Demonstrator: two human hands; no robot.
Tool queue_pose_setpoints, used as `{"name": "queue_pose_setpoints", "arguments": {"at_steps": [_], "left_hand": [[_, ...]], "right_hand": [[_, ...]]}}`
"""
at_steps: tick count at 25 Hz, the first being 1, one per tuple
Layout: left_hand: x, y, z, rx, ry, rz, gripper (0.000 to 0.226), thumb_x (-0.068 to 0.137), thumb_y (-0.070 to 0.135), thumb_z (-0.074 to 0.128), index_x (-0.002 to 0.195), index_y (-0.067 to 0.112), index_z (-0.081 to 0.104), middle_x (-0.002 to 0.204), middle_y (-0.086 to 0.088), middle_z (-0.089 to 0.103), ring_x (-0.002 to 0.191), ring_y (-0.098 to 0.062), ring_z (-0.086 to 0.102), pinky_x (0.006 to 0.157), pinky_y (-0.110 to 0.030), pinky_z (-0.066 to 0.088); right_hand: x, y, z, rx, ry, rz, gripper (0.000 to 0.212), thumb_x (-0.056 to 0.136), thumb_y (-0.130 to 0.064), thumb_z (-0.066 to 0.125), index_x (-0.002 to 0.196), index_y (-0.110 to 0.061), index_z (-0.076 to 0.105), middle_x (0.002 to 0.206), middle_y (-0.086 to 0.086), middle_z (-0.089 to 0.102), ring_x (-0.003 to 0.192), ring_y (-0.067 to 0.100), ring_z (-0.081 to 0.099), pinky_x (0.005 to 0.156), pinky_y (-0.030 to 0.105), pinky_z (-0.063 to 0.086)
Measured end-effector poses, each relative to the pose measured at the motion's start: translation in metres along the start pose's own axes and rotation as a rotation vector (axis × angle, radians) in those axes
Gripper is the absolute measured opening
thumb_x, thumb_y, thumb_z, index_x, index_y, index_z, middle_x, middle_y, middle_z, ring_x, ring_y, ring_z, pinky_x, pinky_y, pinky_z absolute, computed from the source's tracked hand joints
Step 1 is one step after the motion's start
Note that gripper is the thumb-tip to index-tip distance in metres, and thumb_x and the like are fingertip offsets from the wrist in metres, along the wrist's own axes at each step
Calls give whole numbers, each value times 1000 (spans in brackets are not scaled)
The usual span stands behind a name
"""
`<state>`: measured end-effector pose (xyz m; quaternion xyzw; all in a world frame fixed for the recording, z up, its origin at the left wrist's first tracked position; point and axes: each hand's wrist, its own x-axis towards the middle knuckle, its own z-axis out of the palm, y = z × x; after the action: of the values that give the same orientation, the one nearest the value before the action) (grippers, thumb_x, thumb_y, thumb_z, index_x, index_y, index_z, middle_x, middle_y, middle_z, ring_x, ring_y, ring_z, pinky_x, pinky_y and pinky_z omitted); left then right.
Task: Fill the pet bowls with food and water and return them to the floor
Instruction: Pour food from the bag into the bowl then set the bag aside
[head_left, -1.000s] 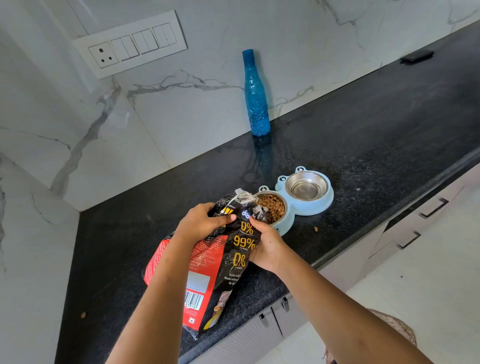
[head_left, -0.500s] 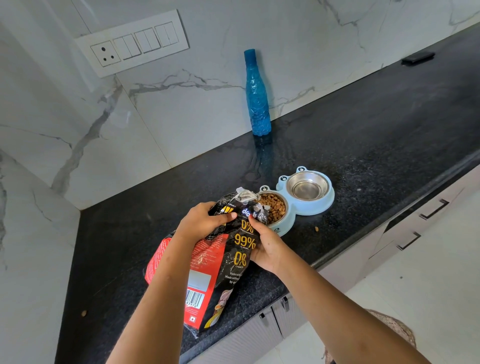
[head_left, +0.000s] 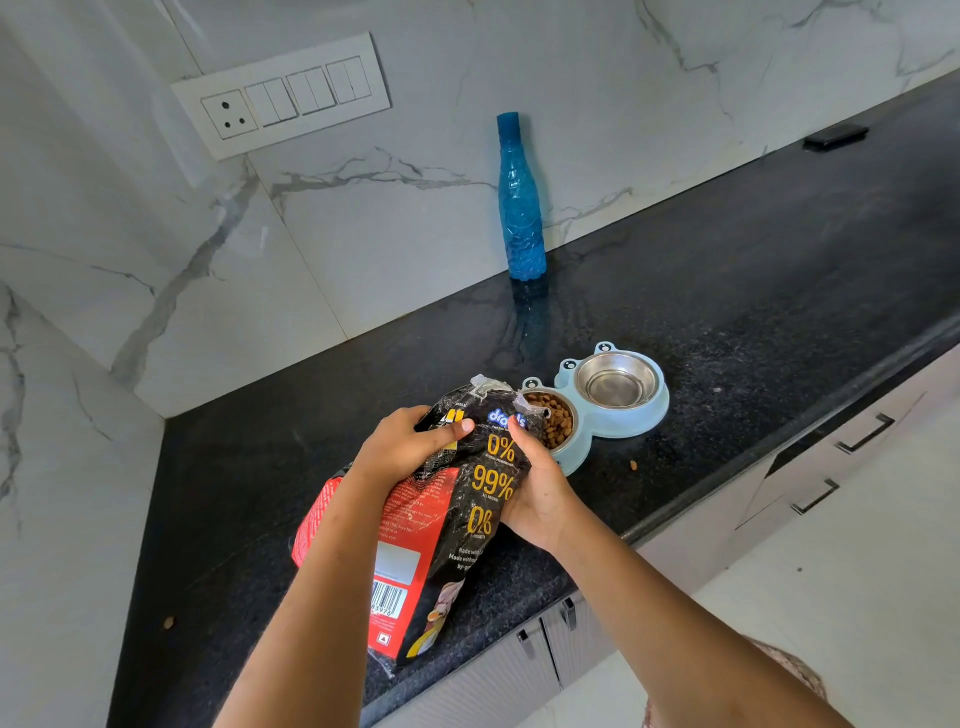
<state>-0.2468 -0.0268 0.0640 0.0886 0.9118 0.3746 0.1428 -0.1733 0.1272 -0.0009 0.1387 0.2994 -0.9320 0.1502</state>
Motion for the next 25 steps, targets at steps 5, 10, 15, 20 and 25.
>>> {"name": "queue_pose_setpoints", "arguments": {"at_steps": [5, 10, 15, 20, 25], "left_hand": [[-10, -1, -5, -82, 24, 55, 51, 65, 67, 69, 87, 20, 70, 85, 1, 74, 81, -18, 70, 88, -46, 53], [-28, -3, -14, -231, 86, 113, 57, 63, 64, 68, 81, 10, 69, 79, -7, 75, 74, -23, 73, 82, -45, 54], [-46, -15, -25, -307, 178, 212, 65, 66, 67, 60, 79, 3, 67, 79, -12, 74, 76, -30, 72, 78, -46, 54], [-66, -37, -36, -364, 357, 315, 72, 75, 65, 52, 78, -7, 61, 69, -22, 65, 64, -27, 60, 67, -41, 47], [-86, -53, -45, -407, 501, 333, 62, 78, 61, 44, 72, 2, 61, 64, -3, 61, 60, -7, 54, 61, -27, 42]], "right_hand": [[-8, -1, 15, -39, 5, -171, 47, 81, -25, 68, 127, -13, 61, 121, 15, 68, 109, 31, 66, 91, 43, 54], [-7, 3, 31, -89, -10, -332, 58, 75, -16, 76, 130, -13, 57, 120, 16, 68, 108, 32, 67, 85, 42, 56], [-12, -2, 57, -88, 21, -355, 69, 65, -23, 80, 127, -7, 57, 112, 17, 71, 95, 30, 71, 74, 39, 58], [-20, 2, 93, -109, -79, -391, 82, 64, -39, 84, 127, 5, 54, 110, 21, 68, 95, 31, 69, 77, 40, 59], [-24, 21, 128, -148, -103, -358, 97, 62, -61, 78, 127, 6, 54, 127, 32, 58, 118, 47, 56, 100, 57, 47]]}}
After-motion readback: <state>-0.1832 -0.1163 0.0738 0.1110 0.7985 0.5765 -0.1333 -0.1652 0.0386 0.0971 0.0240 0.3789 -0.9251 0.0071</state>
